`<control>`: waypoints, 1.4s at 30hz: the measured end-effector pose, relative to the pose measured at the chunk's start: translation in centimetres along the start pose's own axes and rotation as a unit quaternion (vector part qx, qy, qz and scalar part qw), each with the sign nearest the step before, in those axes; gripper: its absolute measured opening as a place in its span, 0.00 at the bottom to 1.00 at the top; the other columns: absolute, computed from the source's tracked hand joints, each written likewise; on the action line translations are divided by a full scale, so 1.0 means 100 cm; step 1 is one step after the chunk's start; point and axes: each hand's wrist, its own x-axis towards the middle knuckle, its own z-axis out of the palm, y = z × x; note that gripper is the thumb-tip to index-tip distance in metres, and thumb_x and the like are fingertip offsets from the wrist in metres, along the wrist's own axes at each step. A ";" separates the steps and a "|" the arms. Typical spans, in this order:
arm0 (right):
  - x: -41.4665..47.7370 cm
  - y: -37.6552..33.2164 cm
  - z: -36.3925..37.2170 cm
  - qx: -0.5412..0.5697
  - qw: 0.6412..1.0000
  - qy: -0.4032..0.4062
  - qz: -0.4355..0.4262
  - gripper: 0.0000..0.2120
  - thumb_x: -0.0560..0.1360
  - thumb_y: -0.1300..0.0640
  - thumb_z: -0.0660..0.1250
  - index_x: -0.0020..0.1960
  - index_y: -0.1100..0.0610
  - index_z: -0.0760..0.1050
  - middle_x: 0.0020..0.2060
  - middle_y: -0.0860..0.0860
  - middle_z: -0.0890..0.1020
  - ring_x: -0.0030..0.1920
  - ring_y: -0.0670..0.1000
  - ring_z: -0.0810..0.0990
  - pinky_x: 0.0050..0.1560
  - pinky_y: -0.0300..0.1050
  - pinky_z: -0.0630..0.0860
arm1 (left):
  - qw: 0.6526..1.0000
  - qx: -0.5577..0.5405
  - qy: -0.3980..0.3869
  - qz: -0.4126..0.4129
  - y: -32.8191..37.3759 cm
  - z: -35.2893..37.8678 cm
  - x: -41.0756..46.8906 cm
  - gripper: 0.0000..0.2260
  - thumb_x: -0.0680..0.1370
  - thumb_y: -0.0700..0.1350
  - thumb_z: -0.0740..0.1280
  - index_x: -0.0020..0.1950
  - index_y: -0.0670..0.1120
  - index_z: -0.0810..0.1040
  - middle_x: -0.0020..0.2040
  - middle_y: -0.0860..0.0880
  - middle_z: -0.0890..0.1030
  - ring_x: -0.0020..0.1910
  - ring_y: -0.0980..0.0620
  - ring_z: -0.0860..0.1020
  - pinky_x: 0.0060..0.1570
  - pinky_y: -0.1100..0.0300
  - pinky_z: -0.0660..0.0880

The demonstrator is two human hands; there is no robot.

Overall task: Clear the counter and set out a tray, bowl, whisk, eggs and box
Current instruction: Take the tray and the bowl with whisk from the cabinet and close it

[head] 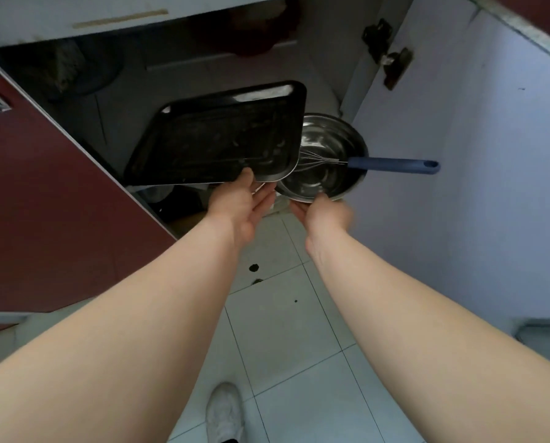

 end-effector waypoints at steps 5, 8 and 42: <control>-0.014 -0.008 -0.050 -0.027 0.999 0.015 -0.019 0.05 0.79 0.65 0.58 0.48 0.59 0.72 0.50 0.60 0.83 0.35 0.54 0.84 0.45 0.50 0.83 | 1.000 -0.022 -0.003 0.001 -0.027 0.012 -0.034 0.15 0.82 0.44 0.58 0.67 0.40 0.71 0.51 0.46 0.81 0.46 0.51 0.81 0.44 0.59 0.77; -0.025 -0.021 -0.081 -0.012 1.000 0.014 -0.013 0.07 0.80 0.65 0.57 0.54 0.59 0.71 0.53 0.61 0.82 0.30 0.51 0.83 0.40 0.46 0.83 | 1.000 -0.019 0.006 0.006 -0.042 0.016 -0.058 0.14 0.82 0.44 0.59 0.66 0.40 0.71 0.48 0.46 0.81 0.45 0.51 0.81 0.42 0.59 0.78; -0.271 -0.250 -0.162 -0.050 0.995 -0.013 -0.083 0.15 0.78 0.66 0.57 0.63 0.65 0.72 0.57 0.61 0.79 0.37 0.56 0.84 0.29 0.42 0.82 | 0.995 0.033 0.035 0.093 0.070 0.104 -0.374 0.08 0.82 0.41 0.60 0.54 0.38 0.75 0.46 0.43 0.80 0.41 0.49 0.79 0.38 0.57 0.78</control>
